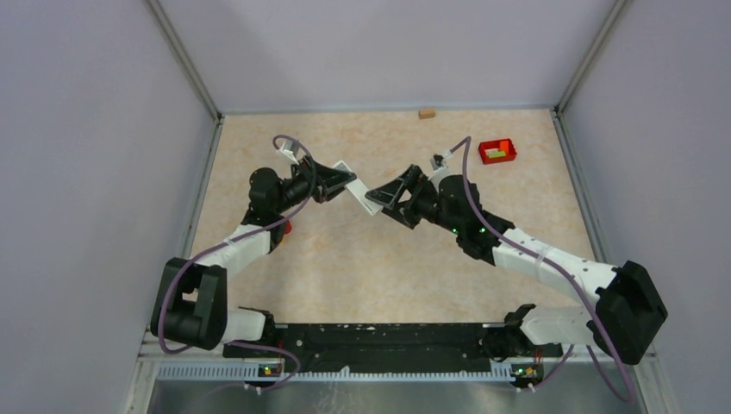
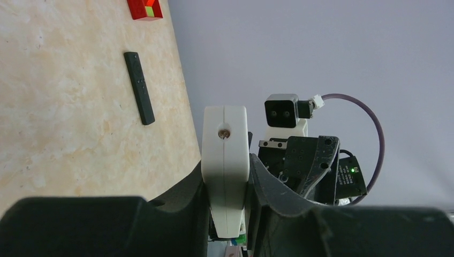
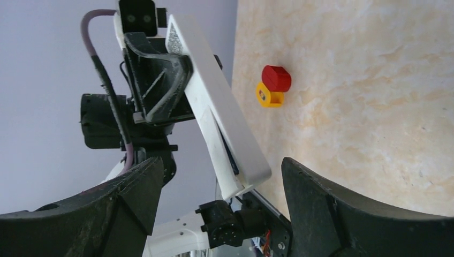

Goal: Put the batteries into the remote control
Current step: Load the battery cover into the remote control.

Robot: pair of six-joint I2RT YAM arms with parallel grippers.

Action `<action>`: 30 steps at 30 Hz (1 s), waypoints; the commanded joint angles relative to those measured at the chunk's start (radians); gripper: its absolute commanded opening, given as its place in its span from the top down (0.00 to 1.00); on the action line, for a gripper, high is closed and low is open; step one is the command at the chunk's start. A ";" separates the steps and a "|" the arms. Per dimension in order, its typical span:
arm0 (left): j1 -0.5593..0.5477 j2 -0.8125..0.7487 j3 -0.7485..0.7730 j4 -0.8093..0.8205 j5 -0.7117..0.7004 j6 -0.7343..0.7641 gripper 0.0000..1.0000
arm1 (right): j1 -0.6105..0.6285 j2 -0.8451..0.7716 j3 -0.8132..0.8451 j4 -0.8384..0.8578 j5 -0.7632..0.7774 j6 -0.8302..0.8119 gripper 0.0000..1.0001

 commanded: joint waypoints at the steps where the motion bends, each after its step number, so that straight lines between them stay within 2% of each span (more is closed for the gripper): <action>1: 0.005 -0.030 -0.010 0.095 -0.002 -0.028 1.00 | -0.003 0.012 0.007 0.128 -0.010 0.039 0.19; 4: 0.005 -0.036 -0.015 0.110 -0.006 -0.044 1.00 | -0.003 0.030 -0.001 0.164 -0.023 0.064 0.27; 9: 0.005 -0.047 -0.024 0.142 -0.014 -0.088 1.00 | -0.003 0.042 -0.032 0.218 -0.031 0.095 0.53; 15: 0.006 -0.045 -0.024 0.174 -0.018 -0.139 1.00 | -0.003 0.048 -0.029 0.251 -0.066 0.060 0.68; 21: 0.007 -0.043 -0.009 0.186 -0.002 -0.209 1.00 | -0.003 0.042 -0.056 0.293 -0.113 0.008 0.78; 30: 0.007 -0.043 -0.004 0.202 0.010 -0.222 1.00 | -0.003 0.055 -0.033 0.254 -0.104 -0.056 0.78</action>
